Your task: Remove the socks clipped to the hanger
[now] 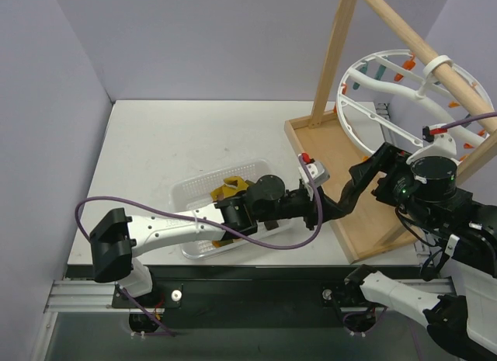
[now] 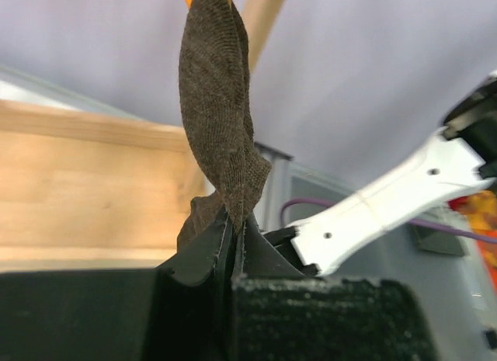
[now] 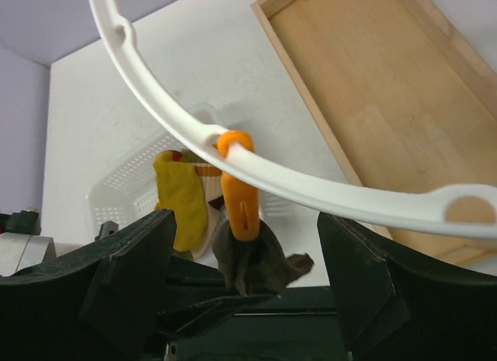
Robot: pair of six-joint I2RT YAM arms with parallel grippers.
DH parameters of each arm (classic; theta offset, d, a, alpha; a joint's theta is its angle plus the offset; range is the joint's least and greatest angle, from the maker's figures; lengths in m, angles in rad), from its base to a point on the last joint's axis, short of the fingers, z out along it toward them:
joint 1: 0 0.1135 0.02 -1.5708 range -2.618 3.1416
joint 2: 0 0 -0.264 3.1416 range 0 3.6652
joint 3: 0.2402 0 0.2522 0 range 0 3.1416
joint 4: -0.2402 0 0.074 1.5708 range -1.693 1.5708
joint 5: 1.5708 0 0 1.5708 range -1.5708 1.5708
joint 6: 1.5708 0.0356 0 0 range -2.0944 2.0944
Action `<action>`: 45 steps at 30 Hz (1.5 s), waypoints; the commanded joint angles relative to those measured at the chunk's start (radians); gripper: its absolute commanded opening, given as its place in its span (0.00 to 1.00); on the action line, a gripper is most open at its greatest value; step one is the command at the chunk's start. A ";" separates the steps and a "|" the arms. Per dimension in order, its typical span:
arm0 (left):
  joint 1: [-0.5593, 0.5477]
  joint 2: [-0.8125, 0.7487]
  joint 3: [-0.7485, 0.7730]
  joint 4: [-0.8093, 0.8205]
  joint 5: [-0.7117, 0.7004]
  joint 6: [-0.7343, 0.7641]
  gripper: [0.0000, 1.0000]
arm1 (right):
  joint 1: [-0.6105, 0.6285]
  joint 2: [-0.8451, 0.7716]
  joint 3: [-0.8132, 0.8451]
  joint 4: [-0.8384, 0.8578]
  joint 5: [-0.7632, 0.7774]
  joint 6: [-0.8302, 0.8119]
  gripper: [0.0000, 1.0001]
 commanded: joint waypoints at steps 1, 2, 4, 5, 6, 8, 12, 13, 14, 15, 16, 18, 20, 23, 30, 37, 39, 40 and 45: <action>-0.039 -0.015 0.066 -0.162 -0.160 0.143 0.00 | -0.002 0.036 0.050 -0.139 0.093 -0.002 0.74; -0.045 -0.012 0.074 -0.189 -0.180 0.154 0.00 | -0.002 0.036 0.053 -0.141 0.096 -0.001 0.73; -0.066 -0.001 0.107 -0.224 -0.254 0.190 0.00 | 0.000 0.037 0.061 -0.142 0.099 0.005 0.72; -0.074 0.005 0.118 -0.258 -0.276 0.203 0.00 | 0.000 0.037 0.064 -0.142 0.099 0.008 0.71; -0.082 0.009 0.129 -0.270 -0.293 0.216 0.00 | 0.000 0.039 0.065 -0.142 0.098 0.009 0.71; -0.100 0.025 0.155 -0.297 -0.328 0.249 0.00 | 0.002 0.045 0.062 -0.142 0.096 0.009 0.71; -0.126 0.035 0.172 -0.301 -0.358 0.284 0.00 | 0.006 0.042 0.038 -0.114 0.096 -0.002 0.71; -0.129 0.040 0.176 -0.309 -0.364 0.293 0.00 | 0.008 0.030 0.017 -0.098 0.092 -0.007 0.70; -0.132 0.042 0.183 -0.313 -0.376 0.295 0.00 | 0.011 0.024 0.009 -0.084 0.089 -0.004 0.70; -0.137 0.049 0.187 -0.318 -0.385 0.302 0.00 | 0.009 0.016 0.003 -0.066 0.087 0.001 0.68; -0.140 0.051 0.192 -0.332 -0.397 0.308 0.00 | 0.009 0.007 -0.001 -0.060 0.089 0.011 0.66; -0.151 0.066 0.210 -0.344 -0.427 0.330 0.00 | 0.011 0.017 0.004 -0.061 0.092 0.021 0.64; -0.158 0.077 0.233 -0.366 -0.460 0.342 0.00 | 0.011 0.027 0.015 -0.072 0.101 0.031 0.61; -0.175 0.100 0.256 -0.416 -0.503 0.376 0.00 | 0.012 0.056 0.036 -0.127 0.128 0.051 0.59; -0.194 0.154 0.316 -0.479 -0.602 0.449 0.00 | 0.044 0.132 0.125 -0.277 0.243 0.105 0.60; -0.200 0.172 0.334 -0.485 -0.631 0.467 0.00 | 0.103 0.214 0.200 -0.369 0.354 0.157 0.61; -0.200 0.175 0.336 -0.485 -0.632 0.468 0.00 | 0.115 0.246 0.223 -0.411 0.375 0.174 0.62; -0.201 0.175 0.336 -0.487 -0.632 0.470 0.00 | 0.121 0.258 0.242 -0.423 0.386 0.185 0.62; -0.203 0.175 0.336 -0.488 -0.634 0.474 0.00 | 0.134 0.289 0.237 -0.434 0.400 0.188 0.62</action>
